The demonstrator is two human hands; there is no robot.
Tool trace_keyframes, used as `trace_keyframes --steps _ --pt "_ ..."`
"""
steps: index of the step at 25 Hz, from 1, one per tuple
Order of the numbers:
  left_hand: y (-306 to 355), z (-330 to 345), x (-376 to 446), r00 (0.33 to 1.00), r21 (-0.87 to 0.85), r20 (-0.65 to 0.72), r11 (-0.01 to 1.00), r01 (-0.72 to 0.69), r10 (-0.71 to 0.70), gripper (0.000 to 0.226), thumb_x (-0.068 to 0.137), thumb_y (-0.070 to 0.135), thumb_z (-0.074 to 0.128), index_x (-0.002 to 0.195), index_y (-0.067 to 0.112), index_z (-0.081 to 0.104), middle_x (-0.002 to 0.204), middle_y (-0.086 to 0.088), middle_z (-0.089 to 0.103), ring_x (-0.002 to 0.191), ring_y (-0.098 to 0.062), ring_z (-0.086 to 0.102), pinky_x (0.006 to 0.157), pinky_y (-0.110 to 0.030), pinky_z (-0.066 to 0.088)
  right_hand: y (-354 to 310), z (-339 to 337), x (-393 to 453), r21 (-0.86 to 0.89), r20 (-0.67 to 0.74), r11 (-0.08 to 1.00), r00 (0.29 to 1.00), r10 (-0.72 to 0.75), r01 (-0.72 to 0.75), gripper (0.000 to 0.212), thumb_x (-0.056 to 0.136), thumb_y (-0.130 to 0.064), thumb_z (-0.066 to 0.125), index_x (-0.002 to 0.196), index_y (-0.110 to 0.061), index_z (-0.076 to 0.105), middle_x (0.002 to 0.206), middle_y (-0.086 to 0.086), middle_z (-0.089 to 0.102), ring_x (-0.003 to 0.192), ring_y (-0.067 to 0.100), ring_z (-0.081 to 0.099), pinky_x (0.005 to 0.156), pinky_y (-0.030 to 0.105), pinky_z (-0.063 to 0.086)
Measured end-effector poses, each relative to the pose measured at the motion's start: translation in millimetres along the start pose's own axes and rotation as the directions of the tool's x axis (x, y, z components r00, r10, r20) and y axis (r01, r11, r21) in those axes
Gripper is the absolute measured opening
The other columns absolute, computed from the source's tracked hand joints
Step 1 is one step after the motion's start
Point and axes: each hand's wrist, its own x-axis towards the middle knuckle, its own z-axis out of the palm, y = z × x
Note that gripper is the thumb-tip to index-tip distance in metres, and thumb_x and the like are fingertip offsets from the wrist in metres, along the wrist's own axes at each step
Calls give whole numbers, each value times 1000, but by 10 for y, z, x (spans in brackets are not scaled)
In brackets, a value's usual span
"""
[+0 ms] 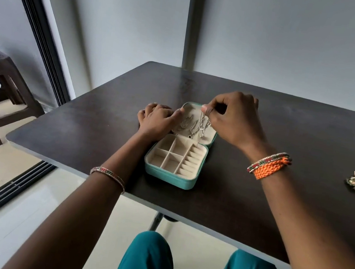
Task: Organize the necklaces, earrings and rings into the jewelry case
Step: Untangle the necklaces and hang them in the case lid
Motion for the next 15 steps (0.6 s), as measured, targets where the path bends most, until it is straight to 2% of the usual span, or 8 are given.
trace_keyframes --steps 2,6,9,13,15 --pt "5 4 -55 998 -48 -62 999 -24 21 56 94 59 29 70 22 65 125 2 57 132 -25 28 109 -44 13 -15 -17 -14 -9 -21 1000 1000 -3 3 20 85 -32 66 73 -17 74 72 0 72 72 20 63 91 33 35" --pt "50 -20 -141 992 -132 -123 990 -42 26 46 101 42 29 84 20 64 128 -4 48 130 -24 24 109 -43 11 -24 13 -4 -1 -36 1000 999 -16 16 23 83 -28 67 69 -12 73 67 5 71 67 24 64 86 37 47" --pt "49 -40 -187 985 -170 -156 981 -97 71 40 101 38 30 81 22 60 124 -6 49 127 -23 26 107 -43 15 -14 69 19 11 -10 1000 1000 -13 14 23 84 -27 68 70 -10 74 67 7 71 68 26 65 83 36 48" --pt "56 -45 -203 972 -175 -202 972 -156 120 41 90 48 26 75 24 56 118 -5 51 125 -23 29 100 -38 20 30 24 16 61 -45 998 999 10 -7 23 83 -27 68 69 -9 74 70 10 72 68 30 65 76 34 51" --pt "50 -63 -194 956 -198 -249 958 -208 156 41 88 49 26 71 24 54 113 -4 53 121 -24 33 95 -35 24 17 47 -5 -5 -73 1000 997 -19 18 21 84 -28 68 71 -13 75 72 6 73 70 28 65 82 33 45"
